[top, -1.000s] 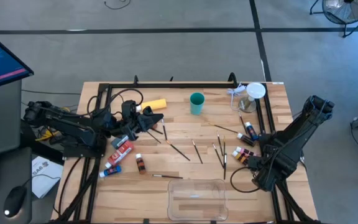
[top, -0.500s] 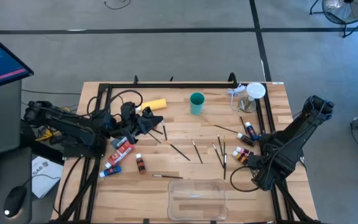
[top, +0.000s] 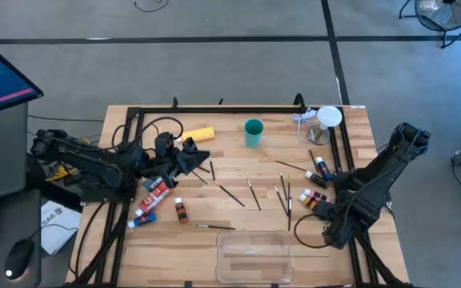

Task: Pick & Place Paint Supplies
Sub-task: Put the black paint bottle into the transparent bin

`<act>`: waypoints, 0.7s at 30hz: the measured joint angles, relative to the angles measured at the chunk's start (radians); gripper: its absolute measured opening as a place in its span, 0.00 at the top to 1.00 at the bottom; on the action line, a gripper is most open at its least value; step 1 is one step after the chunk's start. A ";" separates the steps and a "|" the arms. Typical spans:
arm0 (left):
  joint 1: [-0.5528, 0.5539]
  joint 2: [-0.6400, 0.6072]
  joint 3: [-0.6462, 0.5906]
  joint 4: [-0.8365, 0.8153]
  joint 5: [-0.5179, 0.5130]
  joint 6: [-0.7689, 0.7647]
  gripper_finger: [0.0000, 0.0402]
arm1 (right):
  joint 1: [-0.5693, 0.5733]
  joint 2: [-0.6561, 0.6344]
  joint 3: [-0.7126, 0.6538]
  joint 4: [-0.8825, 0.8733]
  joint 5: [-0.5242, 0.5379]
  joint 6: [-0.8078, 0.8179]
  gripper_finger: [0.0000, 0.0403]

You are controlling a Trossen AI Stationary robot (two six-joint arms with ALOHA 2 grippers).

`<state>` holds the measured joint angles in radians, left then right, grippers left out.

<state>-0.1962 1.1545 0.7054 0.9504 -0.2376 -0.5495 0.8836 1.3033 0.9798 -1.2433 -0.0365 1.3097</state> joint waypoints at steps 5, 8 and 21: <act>0.002 0.000 0.000 0.000 -0.001 -0.007 1.00 | -0.035 0.000 0.000 -0.078 0.016 0.000 0.33; 0.002 0.000 0.000 0.000 0.000 -0.028 1.00 | -0.071 0.000 0.000 -0.129 0.016 0.000 0.33; 0.027 0.000 0.000 0.001 -0.001 -0.122 1.00 | -0.434 0.006 -0.001 -0.254 -0.142 -0.070 0.33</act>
<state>-0.1691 1.1546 0.7055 0.9511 -0.2390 -0.6712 0.4496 1.3092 0.9791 -1.4969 -0.1783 1.2400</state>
